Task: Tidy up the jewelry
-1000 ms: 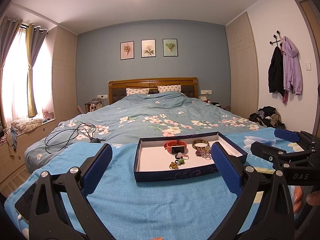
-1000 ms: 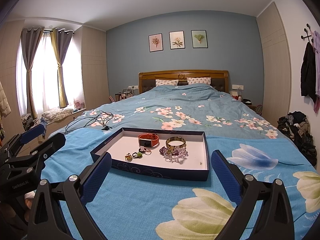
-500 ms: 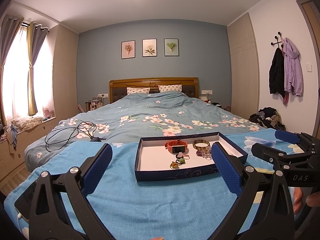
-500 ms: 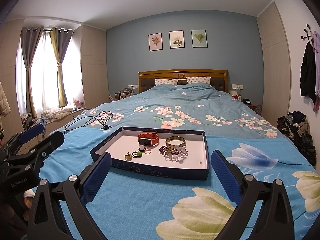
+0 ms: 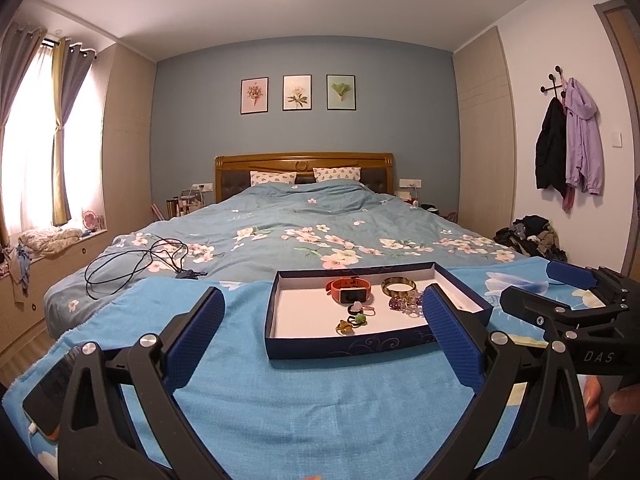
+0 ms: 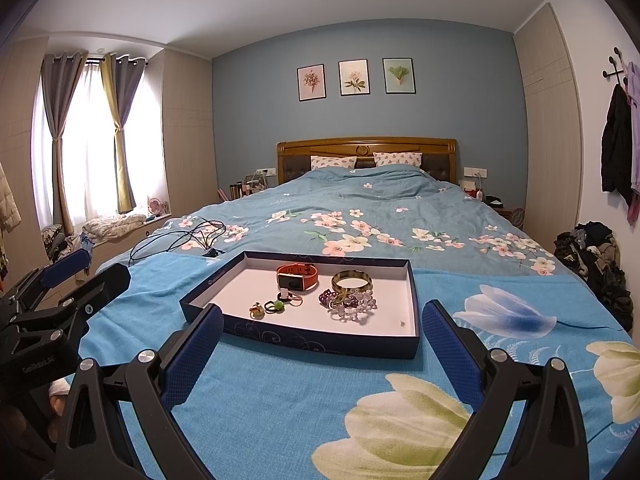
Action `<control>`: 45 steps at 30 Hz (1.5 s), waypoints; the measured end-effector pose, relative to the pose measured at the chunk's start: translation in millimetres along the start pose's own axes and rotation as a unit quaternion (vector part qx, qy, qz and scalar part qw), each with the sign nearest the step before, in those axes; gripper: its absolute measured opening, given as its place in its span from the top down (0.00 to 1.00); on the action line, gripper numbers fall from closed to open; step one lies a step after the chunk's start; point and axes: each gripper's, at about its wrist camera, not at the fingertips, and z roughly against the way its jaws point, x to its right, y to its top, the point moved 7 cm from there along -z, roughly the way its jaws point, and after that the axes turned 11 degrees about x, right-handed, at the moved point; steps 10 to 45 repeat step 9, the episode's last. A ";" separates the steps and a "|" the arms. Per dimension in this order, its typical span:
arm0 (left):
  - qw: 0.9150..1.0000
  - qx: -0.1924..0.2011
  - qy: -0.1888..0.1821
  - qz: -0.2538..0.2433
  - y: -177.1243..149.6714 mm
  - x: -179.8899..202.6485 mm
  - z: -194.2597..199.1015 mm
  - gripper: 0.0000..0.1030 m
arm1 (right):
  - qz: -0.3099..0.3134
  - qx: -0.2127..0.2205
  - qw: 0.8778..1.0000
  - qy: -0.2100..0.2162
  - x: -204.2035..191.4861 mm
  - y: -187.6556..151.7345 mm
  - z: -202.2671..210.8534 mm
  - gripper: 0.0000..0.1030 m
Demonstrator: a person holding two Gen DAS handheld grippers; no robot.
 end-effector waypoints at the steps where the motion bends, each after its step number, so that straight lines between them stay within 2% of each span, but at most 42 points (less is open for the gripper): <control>1: 1.000 -0.001 -0.001 -0.001 0.2 0.0 -0.6 0.06 | 0.000 -0.001 1.000 0.000 -0.1 -1.0 0.3 0.07; 4: 1.000 -0.017 -0.006 0.000 -4.0 1.4 -4.6 0.06 | 0.008 -0.017 1.000 0.003 4.4 -5.8 -1.4 0.07; 7: 0.999 -0.032 -0.003 0.002 -7.7 -3.3 -10.1 0.06 | 0.015 -0.070 0.997 0.011 19.1 -19.5 -10.0 0.07; 9: 0.999 -0.052 -0.006 0.008 -13.7 -10.5 -16.6 0.05 | 0.007 -0.115 0.993 -0.002 46.4 -30.8 -15.8 0.07; 45: 0.999 -0.052 -0.006 0.008 -13.7 -10.5 -16.6 0.05 | 0.007 -0.115 0.993 -0.002 46.4 -30.8 -15.8 0.07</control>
